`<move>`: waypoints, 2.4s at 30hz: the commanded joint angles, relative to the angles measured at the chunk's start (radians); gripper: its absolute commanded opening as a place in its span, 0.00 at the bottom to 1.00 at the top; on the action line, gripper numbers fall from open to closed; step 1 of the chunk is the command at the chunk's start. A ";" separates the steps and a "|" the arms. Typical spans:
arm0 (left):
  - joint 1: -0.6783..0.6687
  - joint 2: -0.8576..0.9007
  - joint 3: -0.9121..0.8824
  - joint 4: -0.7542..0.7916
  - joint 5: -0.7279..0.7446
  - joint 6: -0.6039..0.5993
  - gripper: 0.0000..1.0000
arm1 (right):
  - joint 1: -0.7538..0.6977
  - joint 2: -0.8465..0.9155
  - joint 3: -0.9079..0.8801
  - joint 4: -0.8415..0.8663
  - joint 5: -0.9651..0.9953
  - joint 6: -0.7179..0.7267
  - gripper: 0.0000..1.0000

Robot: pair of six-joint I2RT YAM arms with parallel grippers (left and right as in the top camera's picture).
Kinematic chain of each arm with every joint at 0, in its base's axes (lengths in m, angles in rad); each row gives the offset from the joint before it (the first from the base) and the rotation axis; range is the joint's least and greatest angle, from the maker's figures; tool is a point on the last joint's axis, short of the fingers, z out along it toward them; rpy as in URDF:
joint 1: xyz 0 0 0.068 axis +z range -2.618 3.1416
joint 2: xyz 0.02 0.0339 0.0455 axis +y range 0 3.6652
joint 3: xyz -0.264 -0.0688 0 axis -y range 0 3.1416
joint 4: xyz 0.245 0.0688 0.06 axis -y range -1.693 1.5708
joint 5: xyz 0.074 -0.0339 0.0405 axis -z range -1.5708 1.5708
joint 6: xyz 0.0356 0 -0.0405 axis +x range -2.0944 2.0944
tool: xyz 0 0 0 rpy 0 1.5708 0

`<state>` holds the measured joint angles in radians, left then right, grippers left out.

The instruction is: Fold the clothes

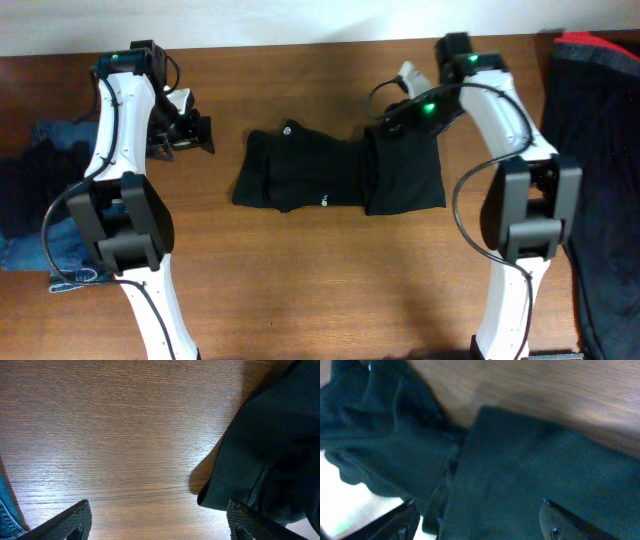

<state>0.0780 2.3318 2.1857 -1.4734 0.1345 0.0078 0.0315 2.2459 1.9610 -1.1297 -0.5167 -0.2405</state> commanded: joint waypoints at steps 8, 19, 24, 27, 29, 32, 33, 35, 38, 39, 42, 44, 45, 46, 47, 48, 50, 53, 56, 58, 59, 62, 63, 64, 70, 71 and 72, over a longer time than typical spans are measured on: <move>-0.073 -0.034 -0.061 0.128 0.405 0.125 0.99 | -0.147 -0.113 0.119 -0.213 0.110 -0.013 0.89; -0.214 -0.016 -0.137 0.189 0.281 0.142 0.99 | -0.148 -0.113 0.119 -0.222 0.110 -0.013 0.90; -0.214 0.026 -0.138 0.193 0.256 0.135 0.99 | -0.148 -0.113 0.119 -0.222 0.110 -0.013 0.90; -0.214 0.054 -0.140 0.191 0.149 0.097 0.99 | -0.148 -0.113 0.119 -0.224 0.110 -0.013 0.91; -0.214 0.072 -0.140 0.191 0.134 0.097 0.99 | -0.148 -0.113 0.119 -0.224 0.110 -0.013 0.91; -0.214 0.105 -0.140 0.183 0.134 0.098 0.99 | -0.148 -0.113 0.119 -0.224 0.110 -0.013 0.91; -0.214 0.113 -0.140 0.182 0.134 0.097 0.99 | -0.148 -0.113 0.119 -0.225 0.110 -0.013 0.91; -0.214 0.142 -0.140 0.183 0.134 0.098 0.99 | -0.148 -0.113 0.119 -0.225 0.110 -0.013 0.91; -0.215 0.172 -0.140 0.176 0.139 0.097 0.99 | -0.148 -0.113 0.119 -0.225 0.110 -0.013 0.91; -0.215 0.176 -0.141 0.174 0.146 0.098 0.99 | -0.148 -0.113 0.119 -0.225 0.110 -0.013 0.91; -0.216 0.177 -0.141 0.161 0.254 0.099 0.99 | -0.148 -0.113 0.119 -0.225 0.110 -0.013 0.91; -0.216 0.177 -0.141 0.145 0.381 0.152 0.99 | -0.148 -0.113 0.119 -0.225 0.110 -0.013 0.91; -0.216 0.177 -0.141 0.136 0.454 0.186 0.98 | -0.148 -0.113 0.119 -0.225 0.110 -0.013 0.91; -0.216 0.177 -0.141 0.129 0.495 0.205 0.98 | -0.148 -0.113 0.119 -0.225 0.110 -0.013 0.91; -0.216 0.177 -0.141 0.123 0.529 0.227 0.95 | -0.148 -0.113 0.119 -0.225 0.110 -0.013 0.91; -0.216 0.177 -0.141 0.122 0.545 0.233 0.94 | -0.148 -0.113 0.119 -0.225 0.110 -0.013 0.91; -0.216 0.177 -0.141 0.122 0.559 0.234 0.92 | -0.148 -0.113 0.119 -0.225 0.110 -0.013 0.91; -0.216 0.177 -0.141 0.118 0.578 0.277 0.80 | -0.148 -0.113 0.119 -0.225 0.110 -0.013 0.92; -0.216 0.177 -0.141 0.121 0.580 0.280 0.75 | -0.148 -0.113 0.119 -0.225 0.110 -0.013 0.91; -0.216 0.177 -0.141 0.124 0.580 0.280 0.71 | -0.148 -0.113 0.119 -0.225 0.110 -0.013 0.92; -0.214 0.177 -0.141 0.128 0.580 0.283 0.64 | -0.148 -0.113 0.119 -0.225 0.110 -0.013 0.92; -0.211 0.177 -0.141 0.129 0.581 0.301 0.47 | -0.148 -0.113 0.119 -0.227 0.110 -0.013 0.92; -0.210 0.177 -0.141 0.129 0.580 0.302 0.44 | -0.148 -0.113 0.119 -0.229 0.110 -0.013 0.92; -0.204 0.177 -0.141 0.128 0.579 0.305 0.14 | -0.148 -0.113 0.119 -0.230 0.110 -0.013 0.92; -0.117 0.173 -0.137 0.104 0.576 0.305 0.00 | -0.148 -0.113 0.119 -0.237 0.110 -0.013 0.92; -0.092 0.171 -0.133 0.097 0.576 0.306 0.00 | -0.149 -0.113 0.119 -0.237 0.110 -0.013 0.92; -0.058 0.165 -0.127 0.085 0.574 0.309 0.00 | -0.149 -0.113 0.119 -0.237 0.110 -0.013 0.92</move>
<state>-0.0624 2.4958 2.0510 -1.3708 0.7010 0.2962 -0.1192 2.1441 2.0724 -1.3624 -0.4084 -0.2436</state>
